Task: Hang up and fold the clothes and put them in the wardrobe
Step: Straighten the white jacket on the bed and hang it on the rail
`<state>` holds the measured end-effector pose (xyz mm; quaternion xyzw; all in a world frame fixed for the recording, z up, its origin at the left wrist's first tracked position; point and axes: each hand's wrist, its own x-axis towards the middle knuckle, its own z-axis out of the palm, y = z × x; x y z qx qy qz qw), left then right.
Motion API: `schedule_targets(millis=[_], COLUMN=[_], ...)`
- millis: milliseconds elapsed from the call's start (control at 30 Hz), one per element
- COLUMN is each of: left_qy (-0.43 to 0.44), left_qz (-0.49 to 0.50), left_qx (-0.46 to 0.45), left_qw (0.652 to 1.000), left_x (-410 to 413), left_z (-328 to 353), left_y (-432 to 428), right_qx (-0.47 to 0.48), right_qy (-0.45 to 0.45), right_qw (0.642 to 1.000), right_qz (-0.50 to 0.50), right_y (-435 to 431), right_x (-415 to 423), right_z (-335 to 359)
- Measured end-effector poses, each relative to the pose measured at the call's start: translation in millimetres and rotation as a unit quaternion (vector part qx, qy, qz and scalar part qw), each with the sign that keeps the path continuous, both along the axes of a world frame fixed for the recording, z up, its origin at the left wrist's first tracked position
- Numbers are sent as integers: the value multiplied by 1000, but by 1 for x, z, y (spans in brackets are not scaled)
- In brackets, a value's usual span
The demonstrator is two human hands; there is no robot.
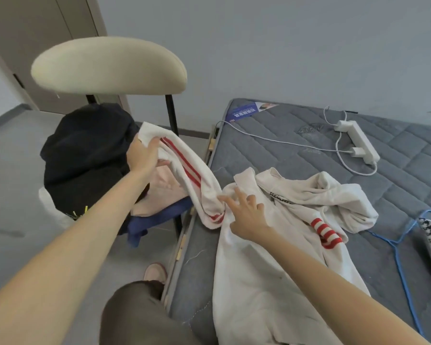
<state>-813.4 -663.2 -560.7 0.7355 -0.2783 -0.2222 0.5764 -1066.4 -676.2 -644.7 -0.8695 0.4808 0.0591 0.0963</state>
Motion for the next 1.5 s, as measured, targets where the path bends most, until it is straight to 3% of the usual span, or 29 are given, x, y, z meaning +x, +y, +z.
schedule_targets(millis=[133, 233, 300, 400, 633, 800, 967, 1067, 1167, 1267, 1367, 1500], left_qy=[82, 111, 124, 134, 196, 173, 171, 172, 114, 45, -14, 32], left_qz=[48, 44, 43, 50, 127, 166, 111, 92, 97, 84, -7, -163], left_qx=[-56, -79, -88, -94, -168, -173, -66, -1, 48, 34, 27, 129], left_qw=[994, 990, 987, 985, 958, 955, 977, 981, 988, 995, 1000, 978], left_x=[32, 42, 51, 65, 137, 173, 161, 139, 107, 61, 4, -78], left_z=[38, 45, 48, 42, 52, 55, 30, 18, 15, 14, 4, -33], left_y=[-26, -37, -43, -46, -41, -34, -24, -17, -11, -4, 4, 21], right_qx=[-3, 70, 97, 62, -15, 14, 125, 166, 162, 157, 151, 163], right_qy=[2, -81, -60, -31, -298, -396, -298, -290, -280, -285, -264, -202], right_qw=[999, 994, 992, 994, 942, 911, 942, 937, 941, 940, 943, 946], right_qz=[33, -16, -51, -81, -153, -116, -93, -101, -105, -103, -137, -196], right_y=[-18, -40, -54, -71, -123, -135, -132, -119, -107, -96, -86, -62], right_x=[23, 47, 63, 88, 154, 197, 191, 169, 135, 92, 42, -32], right_z=[7, 7, 5, 7, 64, 85, 61, 50, 47, 49, 47, 31])
